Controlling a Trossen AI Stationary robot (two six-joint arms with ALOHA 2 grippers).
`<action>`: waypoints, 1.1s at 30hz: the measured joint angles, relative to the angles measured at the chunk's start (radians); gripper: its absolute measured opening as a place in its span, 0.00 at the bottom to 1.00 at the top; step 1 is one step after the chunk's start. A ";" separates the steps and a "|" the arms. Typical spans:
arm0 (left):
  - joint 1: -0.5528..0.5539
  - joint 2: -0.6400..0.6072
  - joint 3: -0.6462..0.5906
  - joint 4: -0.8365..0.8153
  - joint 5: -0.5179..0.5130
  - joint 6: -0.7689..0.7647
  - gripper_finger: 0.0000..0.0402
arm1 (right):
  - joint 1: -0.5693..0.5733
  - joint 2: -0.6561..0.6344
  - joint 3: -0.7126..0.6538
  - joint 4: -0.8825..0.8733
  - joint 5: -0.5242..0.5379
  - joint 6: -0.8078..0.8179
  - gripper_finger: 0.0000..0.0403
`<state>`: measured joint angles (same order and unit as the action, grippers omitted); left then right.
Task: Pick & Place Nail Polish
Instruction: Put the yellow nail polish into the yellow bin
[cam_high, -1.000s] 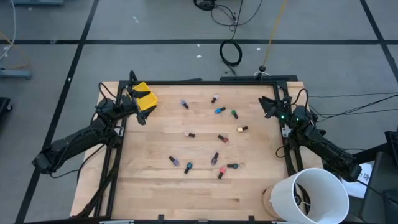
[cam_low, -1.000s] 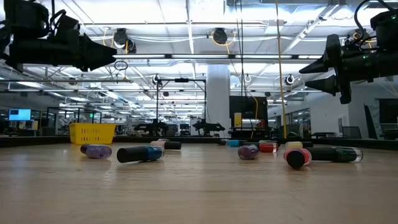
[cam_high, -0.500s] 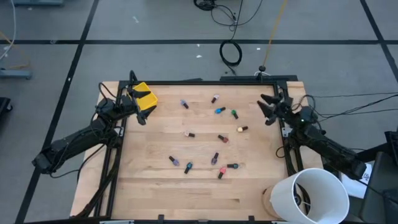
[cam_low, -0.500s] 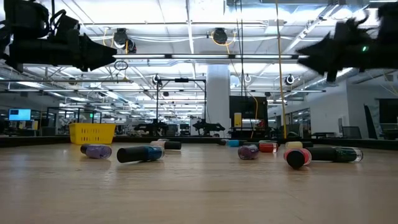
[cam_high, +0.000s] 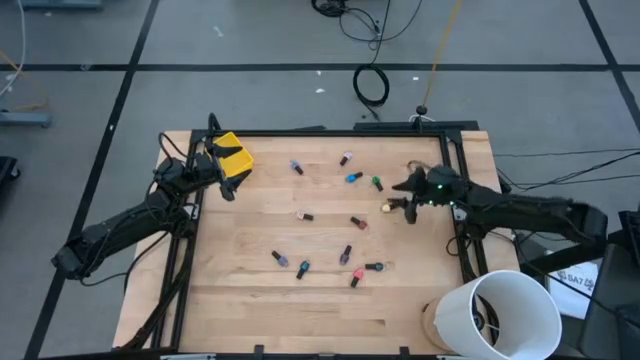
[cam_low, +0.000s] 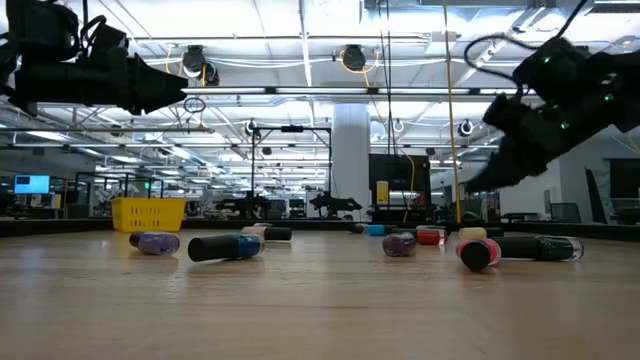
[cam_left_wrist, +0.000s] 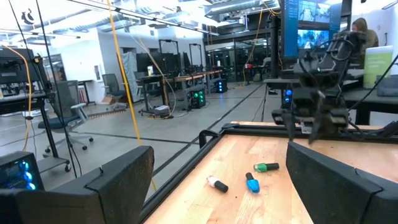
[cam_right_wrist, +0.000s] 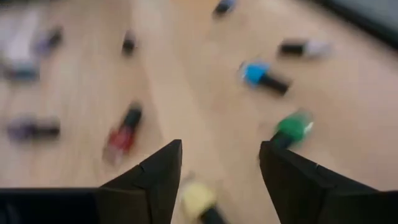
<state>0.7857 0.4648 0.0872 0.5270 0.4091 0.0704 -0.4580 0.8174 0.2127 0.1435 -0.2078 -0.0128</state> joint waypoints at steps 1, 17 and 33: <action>0.000 0.000 0.000 0.000 0.000 0.000 0.89 | 0.018 0.031 0.000 -0.002 0.002 -0.041 0.50; 0.000 0.000 0.000 0.000 0.000 0.000 0.89 | 0.098 0.196 0.002 0.001 0.181 -0.235 0.49; 0.000 0.000 0.000 0.000 0.000 0.000 0.89 | 0.150 0.334 0.003 0.164 0.268 -0.175 0.49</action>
<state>0.7859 0.4645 0.0872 0.5270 0.4091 0.0708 -0.3078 1.1510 0.2153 0.3073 0.0606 -0.1882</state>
